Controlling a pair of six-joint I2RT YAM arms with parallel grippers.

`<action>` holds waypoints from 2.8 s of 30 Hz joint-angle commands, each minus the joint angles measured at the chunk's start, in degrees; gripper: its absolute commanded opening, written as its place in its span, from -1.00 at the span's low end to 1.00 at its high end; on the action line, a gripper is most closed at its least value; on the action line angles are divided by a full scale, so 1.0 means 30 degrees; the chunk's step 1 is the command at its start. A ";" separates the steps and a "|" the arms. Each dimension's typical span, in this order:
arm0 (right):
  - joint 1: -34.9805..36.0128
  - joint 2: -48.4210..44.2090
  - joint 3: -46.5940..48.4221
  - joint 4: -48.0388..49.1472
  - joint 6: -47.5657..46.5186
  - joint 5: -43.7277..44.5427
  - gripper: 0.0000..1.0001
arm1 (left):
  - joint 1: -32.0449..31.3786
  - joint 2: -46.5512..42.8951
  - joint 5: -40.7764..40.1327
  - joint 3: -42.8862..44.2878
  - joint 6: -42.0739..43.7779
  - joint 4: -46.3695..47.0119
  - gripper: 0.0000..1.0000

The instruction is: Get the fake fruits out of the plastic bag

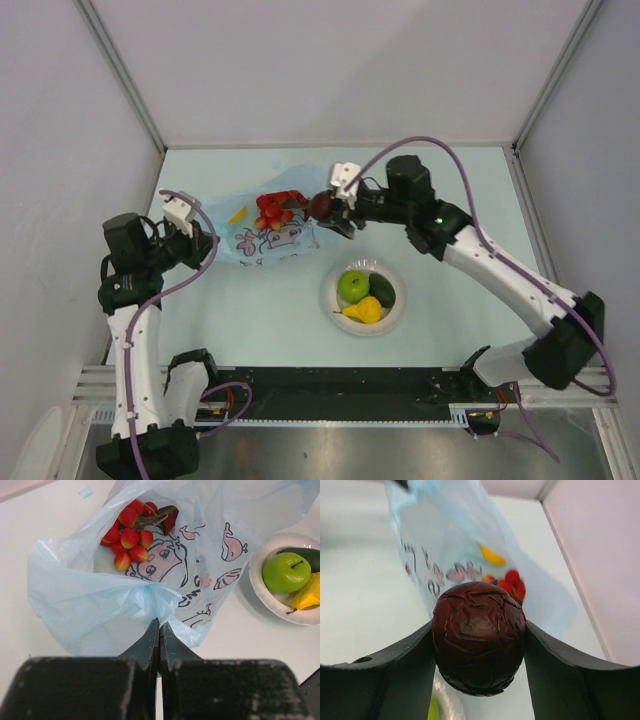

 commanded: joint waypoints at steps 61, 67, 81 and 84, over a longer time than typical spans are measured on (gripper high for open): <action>-0.4779 -0.1535 -0.5875 -0.3890 -0.4519 -0.1026 0.99 | -0.0364 0.0194 -0.0334 0.0148 0.1814 -0.1405 -0.88; -0.4429 -0.2265 -0.4528 -0.4320 -0.4044 -0.1607 0.97 | -0.0365 -0.0157 -0.0246 -0.0117 0.1725 -0.1491 -0.88; -0.0768 -0.5639 -0.6311 -1.5694 -1.7339 -0.3954 0.66 | -0.0394 -0.0041 0.0017 -0.0586 0.1315 -0.1227 -0.87; 0.0024 -0.4851 -0.6342 -1.6074 -1.8955 -0.4597 0.58 | -0.0423 0.0047 -0.0011 -0.0586 0.1432 -0.1491 -0.87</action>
